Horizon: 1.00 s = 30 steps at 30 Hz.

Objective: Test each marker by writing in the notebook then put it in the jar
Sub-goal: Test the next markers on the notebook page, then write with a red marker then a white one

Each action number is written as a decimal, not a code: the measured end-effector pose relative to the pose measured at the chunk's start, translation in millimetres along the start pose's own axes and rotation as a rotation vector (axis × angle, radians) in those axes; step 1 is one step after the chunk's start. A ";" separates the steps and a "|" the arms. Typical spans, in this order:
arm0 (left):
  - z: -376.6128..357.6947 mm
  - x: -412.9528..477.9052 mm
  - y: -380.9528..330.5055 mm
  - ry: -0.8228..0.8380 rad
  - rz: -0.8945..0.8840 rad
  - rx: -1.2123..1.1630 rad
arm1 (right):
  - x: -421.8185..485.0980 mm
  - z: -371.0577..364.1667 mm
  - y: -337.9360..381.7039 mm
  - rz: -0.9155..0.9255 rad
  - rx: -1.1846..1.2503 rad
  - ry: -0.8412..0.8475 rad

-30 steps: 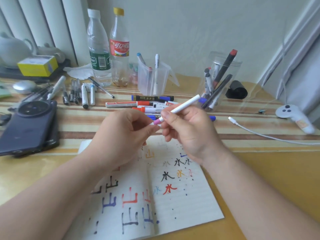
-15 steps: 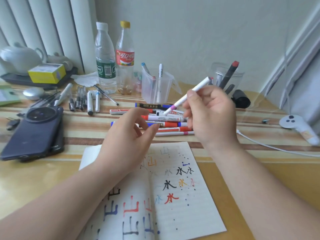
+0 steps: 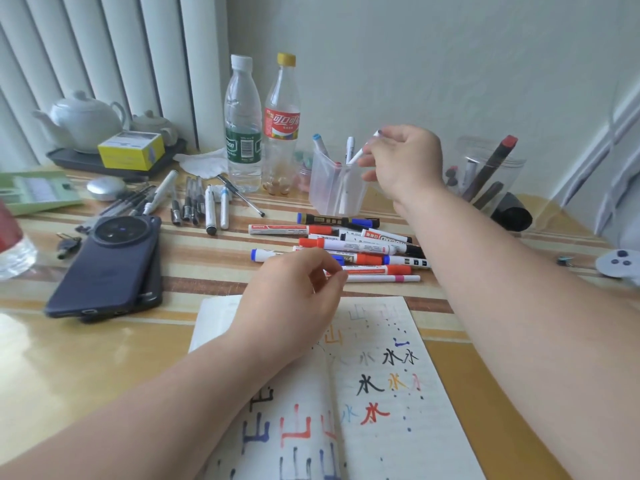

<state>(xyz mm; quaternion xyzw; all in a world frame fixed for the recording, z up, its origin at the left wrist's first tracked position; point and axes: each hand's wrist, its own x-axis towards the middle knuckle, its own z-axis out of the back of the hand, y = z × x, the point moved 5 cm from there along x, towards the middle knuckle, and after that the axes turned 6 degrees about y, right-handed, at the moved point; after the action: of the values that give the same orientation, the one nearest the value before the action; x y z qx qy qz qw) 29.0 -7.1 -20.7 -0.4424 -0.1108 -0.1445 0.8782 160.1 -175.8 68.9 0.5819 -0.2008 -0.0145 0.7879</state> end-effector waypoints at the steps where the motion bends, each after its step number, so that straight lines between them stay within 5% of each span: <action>1: 0.0 0.3 0.4 0.001 -0.001 0.003 | -0.6 -0.9 -6.3 -0.022 0.009 0.022; 7: -0.7 0.3 -1.0 0.005 -0.003 -0.014 | -35.3 21.6 -17.4 0.015 -0.091 0.072; 15: 0.7 -1.1 -3.6 0.001 0.008 -0.004 | -112.9 37.2 -48.1 0.033 -1.070 0.515; 22: -1.0 -1.3 -3.8 0.007 0.019 0.004 | -121.4 32.2 -58.0 0.260 -0.973 0.361; 30: -4.0 -0.3 -3.6 0.022 0.021 -0.002 | -115.0 24.0 -66.4 0.152 -1.024 0.489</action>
<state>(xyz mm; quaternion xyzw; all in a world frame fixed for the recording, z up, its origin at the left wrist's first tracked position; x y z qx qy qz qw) 27.7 -12.3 -20.5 -0.4430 -0.0962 -0.1402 0.8803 60.4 -189.6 -21.0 0.0964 -0.0215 0.0818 0.9917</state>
